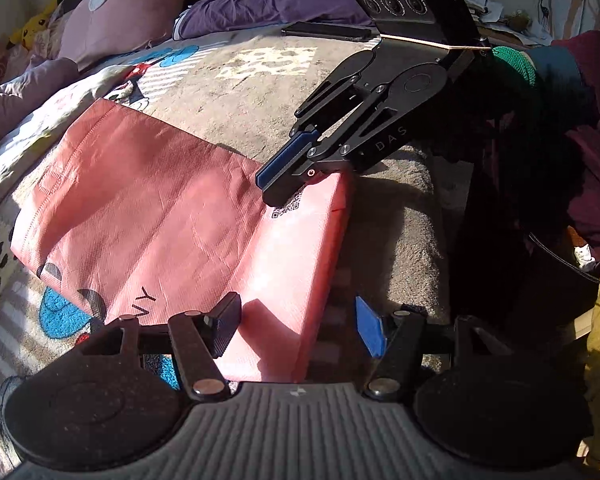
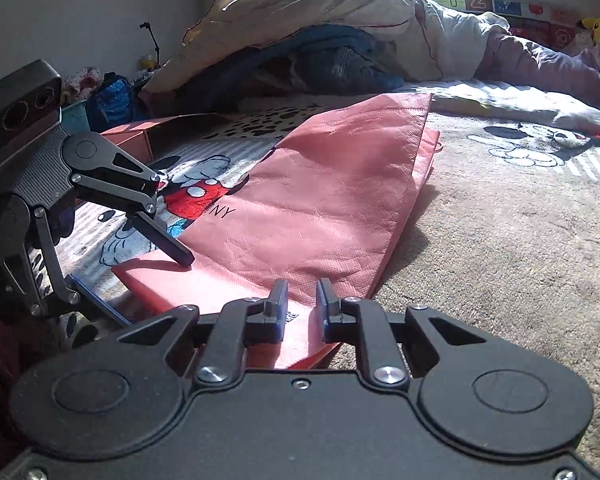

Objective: Fold shopping bag

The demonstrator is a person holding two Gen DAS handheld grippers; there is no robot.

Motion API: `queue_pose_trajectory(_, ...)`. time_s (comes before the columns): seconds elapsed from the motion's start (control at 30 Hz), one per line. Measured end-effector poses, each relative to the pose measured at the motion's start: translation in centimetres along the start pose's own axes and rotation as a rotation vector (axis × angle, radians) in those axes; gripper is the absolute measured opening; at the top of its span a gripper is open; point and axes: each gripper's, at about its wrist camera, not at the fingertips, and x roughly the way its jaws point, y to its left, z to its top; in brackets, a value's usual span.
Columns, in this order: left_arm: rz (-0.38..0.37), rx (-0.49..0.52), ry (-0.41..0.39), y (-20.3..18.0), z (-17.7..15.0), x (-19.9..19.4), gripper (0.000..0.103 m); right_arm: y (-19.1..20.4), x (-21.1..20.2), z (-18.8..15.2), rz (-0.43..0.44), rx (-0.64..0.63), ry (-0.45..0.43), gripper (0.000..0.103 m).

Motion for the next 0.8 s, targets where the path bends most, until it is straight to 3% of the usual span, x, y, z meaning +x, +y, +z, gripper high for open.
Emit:
queue_pose_trajectory(0.27, 0.058, 0.129, -0.024, -1.6, -0.2, 0.0, 0.062, -1.6, 0.5, -0.2, 0.053, 0.062, -0.010, 0.008)
queue_pose_trajectory(0.43, 0.152, 0.382, 0.007, -4.1, -0.6, 0.1, 0.039, -2.1, 0.7, -0.3, 0.075, 0.105, -0.013, 0.006)
queue_pose_trajectory(0.57, 0.237, 0.554, 0.045, -5.4, -0.9, 0.8, 0.033, -2.0, 0.8, -0.4, 0.076, 0.117, -0.017, 0.006)
queue_pose_trajectory(0.63, 0.279, 0.645, 0.058, -6.2, -1.3, 1.2, 0.022, -2.1, 0.7, -0.5, 0.081, 0.133, -0.020, 0.006)
queue_pose_trajectory(0.8, 0.328, 0.785, 0.094, -7.5, -1.7, 2.5, 0.015, -2.3, 0.6, -0.5, 0.093, 0.177, -0.024, 0.006)
